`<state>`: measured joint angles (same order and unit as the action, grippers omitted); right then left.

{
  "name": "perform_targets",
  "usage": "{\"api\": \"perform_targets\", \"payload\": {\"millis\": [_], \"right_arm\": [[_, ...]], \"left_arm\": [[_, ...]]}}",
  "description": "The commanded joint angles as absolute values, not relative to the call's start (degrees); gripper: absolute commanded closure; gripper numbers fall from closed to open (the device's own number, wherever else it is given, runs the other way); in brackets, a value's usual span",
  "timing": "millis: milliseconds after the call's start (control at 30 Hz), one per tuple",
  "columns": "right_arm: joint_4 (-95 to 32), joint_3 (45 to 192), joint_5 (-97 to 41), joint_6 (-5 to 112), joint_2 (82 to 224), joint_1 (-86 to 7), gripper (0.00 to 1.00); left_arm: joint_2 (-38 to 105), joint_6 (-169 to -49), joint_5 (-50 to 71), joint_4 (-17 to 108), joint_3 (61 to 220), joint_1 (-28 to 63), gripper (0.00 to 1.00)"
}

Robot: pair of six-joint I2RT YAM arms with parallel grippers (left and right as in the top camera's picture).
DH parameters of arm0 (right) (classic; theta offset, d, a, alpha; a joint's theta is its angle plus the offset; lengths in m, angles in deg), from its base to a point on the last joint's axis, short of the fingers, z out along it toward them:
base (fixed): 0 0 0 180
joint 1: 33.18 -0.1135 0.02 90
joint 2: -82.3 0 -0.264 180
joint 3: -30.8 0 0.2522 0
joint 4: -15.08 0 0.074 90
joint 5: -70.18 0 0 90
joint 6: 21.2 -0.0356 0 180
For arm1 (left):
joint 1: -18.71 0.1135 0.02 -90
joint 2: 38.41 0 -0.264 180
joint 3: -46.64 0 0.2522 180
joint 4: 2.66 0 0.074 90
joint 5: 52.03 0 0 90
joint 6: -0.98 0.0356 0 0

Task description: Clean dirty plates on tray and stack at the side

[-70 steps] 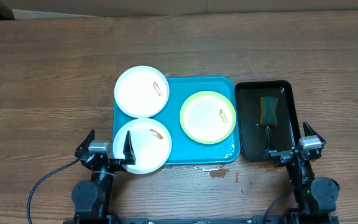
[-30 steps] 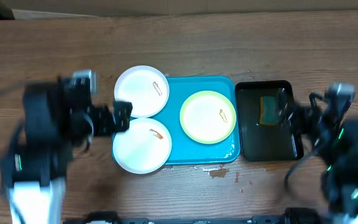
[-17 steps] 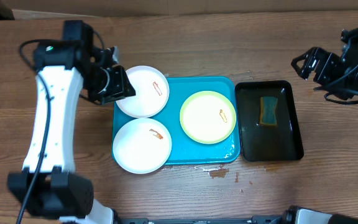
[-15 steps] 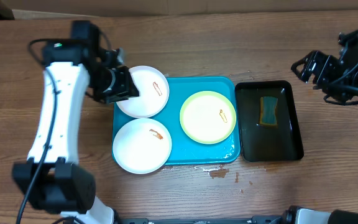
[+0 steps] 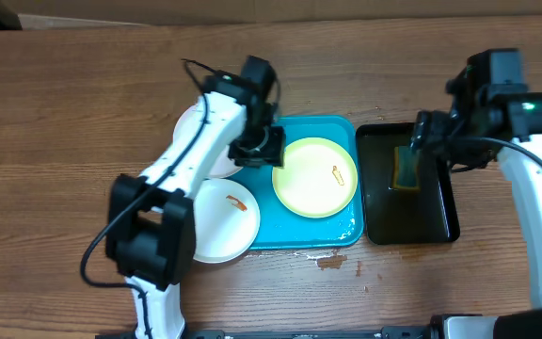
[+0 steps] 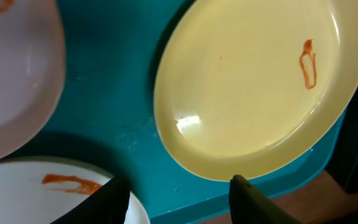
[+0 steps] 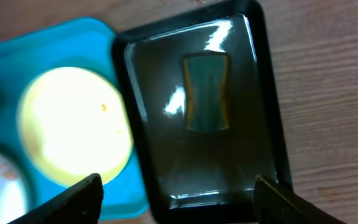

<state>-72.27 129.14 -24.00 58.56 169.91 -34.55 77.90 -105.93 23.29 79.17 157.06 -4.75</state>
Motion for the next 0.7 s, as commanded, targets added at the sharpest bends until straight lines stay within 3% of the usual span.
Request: {"api": "perform_targets", "payload": {"millis": [0, 233, 667], "right_arm": [[-67.9, 123.4, -19.5, 56.8, 172.3, -34.8, 0.19], [-56.9, 115.2, -20.3, 56.8, 174.2, -34.9, 0.18], [-45.7, 107.0, -20.4, 56.8, 182.1, -34.9, 0.16]], "left_arm": [[80.5, -107.5, 26.6, 78.7, 156.4, -6.9, 0.47], [83.8, -109.5, 33.0, 77.7, 156.4, -7.8, 0.48], [86.1, -113.4, 33.1, 75.0, 156.1, -9.5, 0.50]]}}
